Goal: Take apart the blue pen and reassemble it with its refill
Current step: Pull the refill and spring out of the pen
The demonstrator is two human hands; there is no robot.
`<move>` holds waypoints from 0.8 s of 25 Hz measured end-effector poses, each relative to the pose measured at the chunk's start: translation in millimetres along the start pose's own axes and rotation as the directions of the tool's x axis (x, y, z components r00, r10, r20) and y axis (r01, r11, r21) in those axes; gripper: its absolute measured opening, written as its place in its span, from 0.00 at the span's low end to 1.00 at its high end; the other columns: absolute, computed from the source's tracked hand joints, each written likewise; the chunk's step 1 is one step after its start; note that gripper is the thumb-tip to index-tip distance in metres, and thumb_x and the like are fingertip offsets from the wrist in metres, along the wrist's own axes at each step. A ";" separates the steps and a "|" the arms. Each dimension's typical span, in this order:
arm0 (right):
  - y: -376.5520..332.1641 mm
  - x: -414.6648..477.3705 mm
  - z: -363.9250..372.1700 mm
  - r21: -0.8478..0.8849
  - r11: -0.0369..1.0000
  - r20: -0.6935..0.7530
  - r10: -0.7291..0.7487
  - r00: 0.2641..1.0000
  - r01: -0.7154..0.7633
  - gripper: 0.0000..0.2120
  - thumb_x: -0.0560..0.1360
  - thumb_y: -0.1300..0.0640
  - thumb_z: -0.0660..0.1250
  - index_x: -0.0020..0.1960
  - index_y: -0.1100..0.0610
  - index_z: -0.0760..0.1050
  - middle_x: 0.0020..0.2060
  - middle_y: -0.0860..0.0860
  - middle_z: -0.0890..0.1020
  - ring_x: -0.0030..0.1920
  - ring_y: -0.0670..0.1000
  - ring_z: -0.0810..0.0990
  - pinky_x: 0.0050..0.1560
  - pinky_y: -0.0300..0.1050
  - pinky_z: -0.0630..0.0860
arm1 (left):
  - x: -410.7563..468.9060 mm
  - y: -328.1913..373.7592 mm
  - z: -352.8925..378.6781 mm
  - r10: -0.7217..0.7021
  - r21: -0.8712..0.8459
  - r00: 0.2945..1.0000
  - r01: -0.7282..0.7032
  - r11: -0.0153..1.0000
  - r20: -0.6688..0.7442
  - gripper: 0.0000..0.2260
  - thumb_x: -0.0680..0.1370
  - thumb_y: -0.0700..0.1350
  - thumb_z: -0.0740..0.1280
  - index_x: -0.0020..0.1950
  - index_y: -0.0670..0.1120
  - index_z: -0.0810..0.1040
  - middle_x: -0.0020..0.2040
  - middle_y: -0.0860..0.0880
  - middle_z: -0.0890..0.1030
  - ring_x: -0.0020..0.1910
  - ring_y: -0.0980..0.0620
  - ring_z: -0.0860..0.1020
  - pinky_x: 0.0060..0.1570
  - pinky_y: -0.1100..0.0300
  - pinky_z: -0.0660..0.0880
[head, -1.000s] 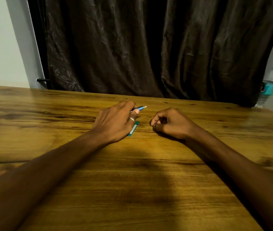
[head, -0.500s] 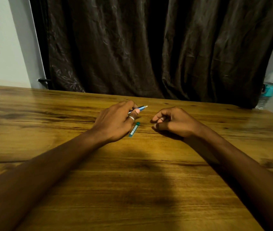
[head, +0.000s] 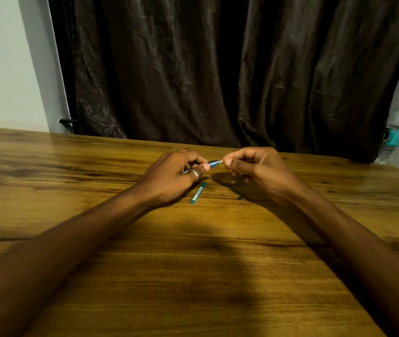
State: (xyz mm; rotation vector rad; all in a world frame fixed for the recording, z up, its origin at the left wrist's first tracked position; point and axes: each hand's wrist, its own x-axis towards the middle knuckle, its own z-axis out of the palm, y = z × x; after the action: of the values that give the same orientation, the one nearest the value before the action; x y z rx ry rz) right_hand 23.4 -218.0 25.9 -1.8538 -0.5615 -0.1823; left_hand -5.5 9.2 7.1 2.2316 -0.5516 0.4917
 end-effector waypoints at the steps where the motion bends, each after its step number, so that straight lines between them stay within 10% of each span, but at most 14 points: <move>1: 0.5 0.1 1.0 -0.003 1.000 0.000 -0.002 1.000 0.002 0.04 0.75 0.61 0.73 0.49 0.57 0.86 0.31 0.48 0.83 0.34 0.44 0.76 0.31 0.35 0.69 | -0.1 0.1 -0.2 0.005 0.010 1.000 -0.005 1.000 -0.004 0.08 0.82 0.52 0.65 0.57 0.54 0.83 0.50 0.58 0.81 0.46 0.59 0.78 0.40 0.55 0.74; 20: 23.4 -8.5 0.9 -0.196 0.974 -0.019 0.113 0.993 -0.115 0.04 0.71 0.62 0.71 0.40 0.56 0.83 0.32 0.57 0.86 0.31 0.50 0.83 0.30 0.43 0.77 | -2.3 -9.3 8.4 0.016 0.149 0.999 -0.011 0.989 -0.028 0.08 0.81 0.56 0.64 0.57 0.58 0.81 0.51 0.59 0.80 0.49 0.62 0.77 0.48 0.51 0.79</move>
State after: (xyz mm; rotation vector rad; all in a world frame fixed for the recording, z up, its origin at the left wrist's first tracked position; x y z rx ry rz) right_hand 26.7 -225.5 2.3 -2.0707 -0.4423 -0.1733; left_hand -1.0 9.0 -4.8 2.3590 -0.5302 0.5888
